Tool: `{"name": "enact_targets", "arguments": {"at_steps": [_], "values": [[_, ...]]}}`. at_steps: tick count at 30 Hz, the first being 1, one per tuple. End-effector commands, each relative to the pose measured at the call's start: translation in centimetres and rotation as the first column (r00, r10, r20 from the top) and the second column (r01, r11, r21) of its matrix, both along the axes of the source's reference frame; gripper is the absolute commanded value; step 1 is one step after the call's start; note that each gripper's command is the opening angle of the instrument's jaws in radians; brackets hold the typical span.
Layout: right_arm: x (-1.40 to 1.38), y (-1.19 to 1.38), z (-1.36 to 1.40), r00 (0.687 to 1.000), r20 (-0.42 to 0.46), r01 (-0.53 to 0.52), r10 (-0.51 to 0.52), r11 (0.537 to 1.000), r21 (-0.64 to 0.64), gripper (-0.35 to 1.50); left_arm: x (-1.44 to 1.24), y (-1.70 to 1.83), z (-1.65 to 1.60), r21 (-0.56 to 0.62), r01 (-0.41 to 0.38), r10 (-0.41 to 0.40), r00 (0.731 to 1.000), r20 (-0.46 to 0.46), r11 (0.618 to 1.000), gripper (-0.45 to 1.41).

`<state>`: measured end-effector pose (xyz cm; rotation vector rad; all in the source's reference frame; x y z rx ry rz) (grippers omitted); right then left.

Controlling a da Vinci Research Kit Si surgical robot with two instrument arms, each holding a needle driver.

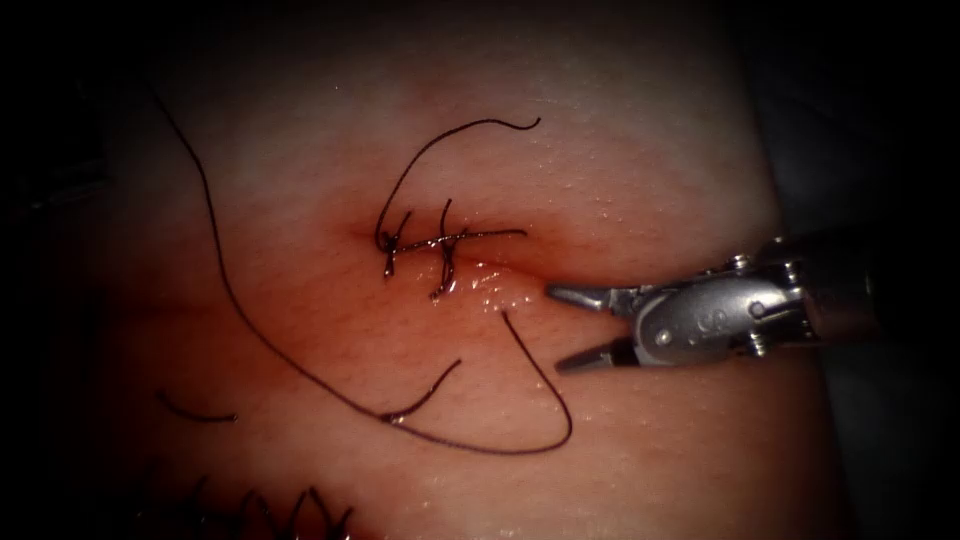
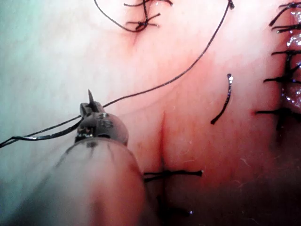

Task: Wound Closure
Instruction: Use the right hand to pull the suture through the skin until a short tail remains.

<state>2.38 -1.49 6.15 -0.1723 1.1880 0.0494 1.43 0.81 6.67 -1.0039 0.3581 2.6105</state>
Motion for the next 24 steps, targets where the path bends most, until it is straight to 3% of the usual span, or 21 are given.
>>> {"name": "enact_targets", "arguments": {"at_steps": [1,8,18,19,20,21,24], "values": [[0.10,-0.01,0.07,1.000,-0.003,0.001,-0.001,1.000,0.001,1.35,-0.06,0.01,0.06,-0.002,0.002,-0.002,1.000,0.004,1.000,-0.45],[0.30,-0.02,0.17,0.999,-0.026,0.027,-0.028,1.000,-0.003,1.31,-0.11,-0.01,0.07,-0.001,-0.004,0.004,1.000,0.003,1.000,-0.45],[0.39,-0.05,0.27,0.997,-0.033,0.068,-0.069,0.998,-0.014,1.11,-0.14,-0.03,0.08,-0.001,-0.008,0.008,1.000,0.002,1.000,-0.45],[0.40,-0.05,0.27,0.996,-0.041,0.084,-0.084,0.996,-0.013,0.87,-0.15,-0.03,0.08,0.000,-0.010,0.010,1.000,0.002,1.000,-0.45],[0.40,-0.05,0.28,0.994,-0.045,0.097,-0.097,0.995,-0.006,0.52,-0.16,-0.04,0.08,-0.001,-0.010,0.010,1.000,0.002,1.000,-0.45],[0.39,-0.05,0.28,0.992,-0.045,0.123,-0.122,0.992,0.024,-0.35,-0.16,-0.04,0.08,-0.001,-0.011,0.011,1.000,0.004,1.000,-0.45],[0.37,-0.05,0.28,0.990,-0.050,0.136,-0.133,0.989,0.062,-0.35,-0.16,-0.04,0.08,0.000,-0.013,0.013,1.000,0.003,1.000,-0.45]]}}
